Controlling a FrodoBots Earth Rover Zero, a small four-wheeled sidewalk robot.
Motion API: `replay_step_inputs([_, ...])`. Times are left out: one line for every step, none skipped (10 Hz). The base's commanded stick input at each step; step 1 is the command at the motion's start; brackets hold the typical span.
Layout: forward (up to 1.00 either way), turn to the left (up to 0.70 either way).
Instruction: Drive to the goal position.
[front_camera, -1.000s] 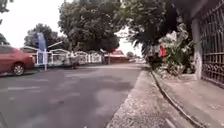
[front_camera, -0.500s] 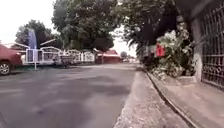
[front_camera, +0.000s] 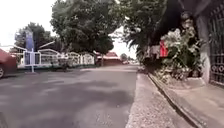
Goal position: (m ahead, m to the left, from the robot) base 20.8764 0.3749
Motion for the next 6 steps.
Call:
replay_step_inputs([0.70, 0.00])
replay_step_inputs([0.70, 0.00])
replay_step_inputs([0.70, 0.00])
replay_step_inputs([0.70, 0.00])
replay_step_inputs([0.70, -0.23])
replay_step_inputs([0.70, -0.35])
